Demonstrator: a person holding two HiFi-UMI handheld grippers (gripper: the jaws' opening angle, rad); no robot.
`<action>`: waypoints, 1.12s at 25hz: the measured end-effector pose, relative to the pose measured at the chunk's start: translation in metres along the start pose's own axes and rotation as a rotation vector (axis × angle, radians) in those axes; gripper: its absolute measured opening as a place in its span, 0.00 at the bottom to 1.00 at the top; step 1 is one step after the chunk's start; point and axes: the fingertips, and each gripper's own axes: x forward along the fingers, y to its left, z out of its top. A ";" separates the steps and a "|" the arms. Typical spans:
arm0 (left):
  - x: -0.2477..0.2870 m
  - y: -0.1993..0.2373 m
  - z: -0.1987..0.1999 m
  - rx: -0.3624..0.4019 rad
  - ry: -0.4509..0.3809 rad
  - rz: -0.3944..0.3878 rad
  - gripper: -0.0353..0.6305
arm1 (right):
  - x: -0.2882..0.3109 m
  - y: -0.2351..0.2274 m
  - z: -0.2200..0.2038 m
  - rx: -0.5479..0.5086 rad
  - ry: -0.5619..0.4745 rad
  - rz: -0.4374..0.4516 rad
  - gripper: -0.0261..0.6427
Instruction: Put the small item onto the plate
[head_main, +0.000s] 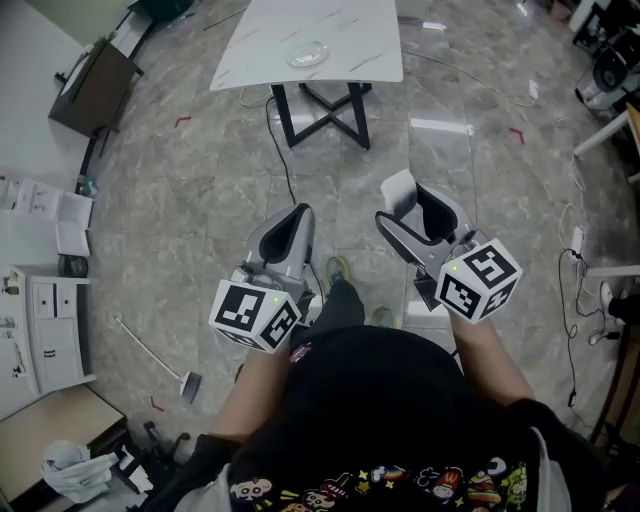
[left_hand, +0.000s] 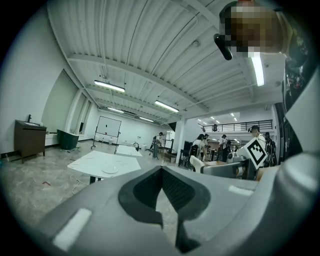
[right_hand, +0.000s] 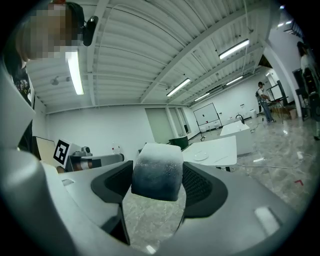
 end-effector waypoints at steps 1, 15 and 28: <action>0.006 0.010 0.002 0.000 -0.002 -0.003 0.05 | 0.011 -0.004 0.003 -0.003 0.003 -0.003 0.54; 0.081 0.135 0.023 -0.042 0.036 -0.067 0.05 | 0.148 -0.036 0.033 0.002 0.051 -0.065 0.54; 0.125 0.196 0.027 -0.061 0.068 -0.120 0.05 | 0.215 -0.056 0.048 0.007 0.060 -0.120 0.54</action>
